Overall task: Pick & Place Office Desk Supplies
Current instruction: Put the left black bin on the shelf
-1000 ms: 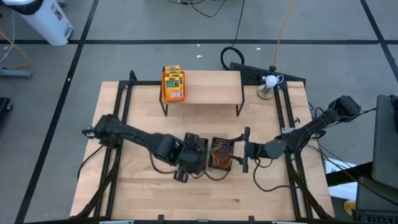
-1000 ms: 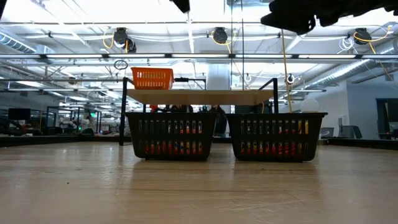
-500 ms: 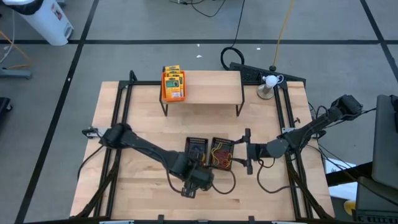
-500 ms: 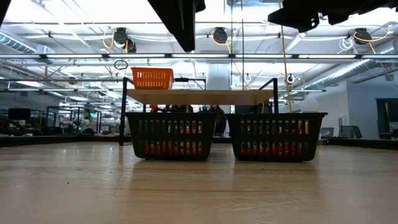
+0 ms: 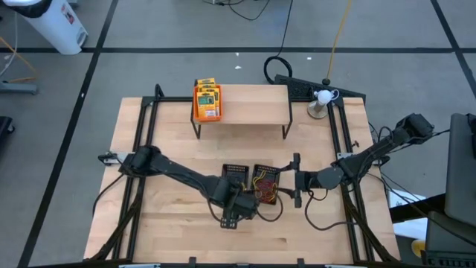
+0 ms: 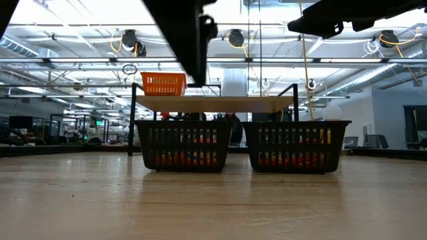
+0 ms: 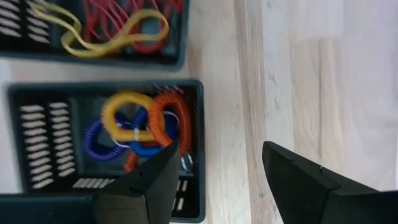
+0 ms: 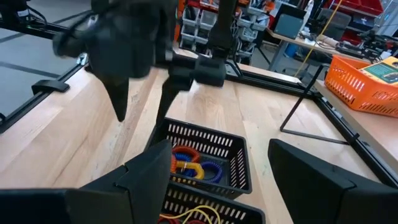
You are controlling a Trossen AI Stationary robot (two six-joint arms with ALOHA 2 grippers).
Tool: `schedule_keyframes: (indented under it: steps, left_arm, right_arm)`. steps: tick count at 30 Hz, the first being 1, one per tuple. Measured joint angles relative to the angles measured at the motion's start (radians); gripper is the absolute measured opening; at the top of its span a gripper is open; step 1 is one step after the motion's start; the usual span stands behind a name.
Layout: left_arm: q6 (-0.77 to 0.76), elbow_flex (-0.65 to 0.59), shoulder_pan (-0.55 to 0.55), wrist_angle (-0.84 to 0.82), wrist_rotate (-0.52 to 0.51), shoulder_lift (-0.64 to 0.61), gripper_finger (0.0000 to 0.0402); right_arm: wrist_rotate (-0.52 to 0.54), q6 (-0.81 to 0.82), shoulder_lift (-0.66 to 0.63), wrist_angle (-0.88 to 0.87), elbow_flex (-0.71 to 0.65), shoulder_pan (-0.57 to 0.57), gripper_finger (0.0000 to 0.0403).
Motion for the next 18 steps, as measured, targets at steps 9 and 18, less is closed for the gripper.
schedule_keyframes:
  steps: [9, 18]
  left_arm:
    - [-0.034, -0.126, 0.003, 0.070, 0.023, -0.002, 0.0225]
    - [-0.034, -0.226, 0.005, 0.199, 0.024, -0.003, 0.0225]
  right_arm:
    - [0.000, 0.004, 0.000, 0.001, 0.000, 0.000, 0.0258]
    - [0.000, 0.010, 0.000, 0.001, 0.000, 0.000, 0.0258]
